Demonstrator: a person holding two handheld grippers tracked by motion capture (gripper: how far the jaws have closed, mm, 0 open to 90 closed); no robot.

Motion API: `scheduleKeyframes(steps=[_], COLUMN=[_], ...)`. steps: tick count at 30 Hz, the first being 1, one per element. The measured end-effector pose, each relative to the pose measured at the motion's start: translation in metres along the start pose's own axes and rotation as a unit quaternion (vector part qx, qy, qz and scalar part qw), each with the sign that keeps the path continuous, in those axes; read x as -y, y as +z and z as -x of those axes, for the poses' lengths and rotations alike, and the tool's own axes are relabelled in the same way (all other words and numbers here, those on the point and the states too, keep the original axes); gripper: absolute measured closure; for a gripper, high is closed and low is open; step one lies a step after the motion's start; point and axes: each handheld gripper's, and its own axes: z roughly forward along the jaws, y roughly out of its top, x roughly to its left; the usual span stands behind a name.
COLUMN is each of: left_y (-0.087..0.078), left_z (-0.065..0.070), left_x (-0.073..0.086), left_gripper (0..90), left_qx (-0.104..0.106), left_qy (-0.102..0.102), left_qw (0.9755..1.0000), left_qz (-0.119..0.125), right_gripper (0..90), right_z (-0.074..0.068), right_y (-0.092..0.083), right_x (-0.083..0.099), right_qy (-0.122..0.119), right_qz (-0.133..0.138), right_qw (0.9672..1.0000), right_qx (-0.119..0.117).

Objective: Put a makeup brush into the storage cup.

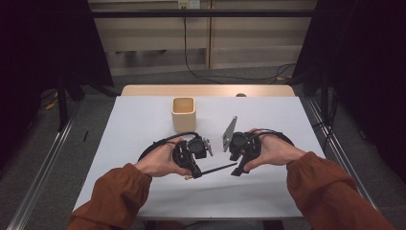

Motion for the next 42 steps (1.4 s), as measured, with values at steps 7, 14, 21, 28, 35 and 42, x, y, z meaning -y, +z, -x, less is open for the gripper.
scheduleKeyframes(steps=[7,14,21,28,35,42], left_y=[0.002,0.002,0.005,0.004,0.005,0.005], left_z=[-0.001,-0.001,0.0,0.0,0.0,-0.001], left_x=[-0.002,-0.002,-0.002,-0.002,-0.001,-0.001], left_gripper=[84.2,84.2,84.2,83.5,83.0,78.3], left_qx=[0.007,-0.002,0.002,0.007,0.004,0.014], left_qy=[0.01,0.009,0.007,0.009,0.007,0.012], left_qw=[0.9999,1.0,1.0,0.9999,0.9999,0.9998], left_qz=[-0.008,-0.003,0.0,0.001,0.006,0.011], right_gripper=[55.7,69.0,78.5,84.5,85.3,85.5], right_z=[0.002,0.0,-0.001,-0.001,-0.002,-0.003], right_y=[0.005,0.01,0.014,0.016,0.017,0.018], right_x=[-0.002,-0.008,-0.011,-0.009,-0.008,-0.007], right_qy=[-0.007,-0.015,-0.018,-0.031,-0.034,-0.043], right_qz=[0.005,0.006,0.01,0.013,0.015,0.017], right_qw=[1.0,0.9998,0.9997,0.9991,0.9987,0.9983], right_qx=[-0.004,-0.01,-0.015,-0.027,-0.034,-0.037])
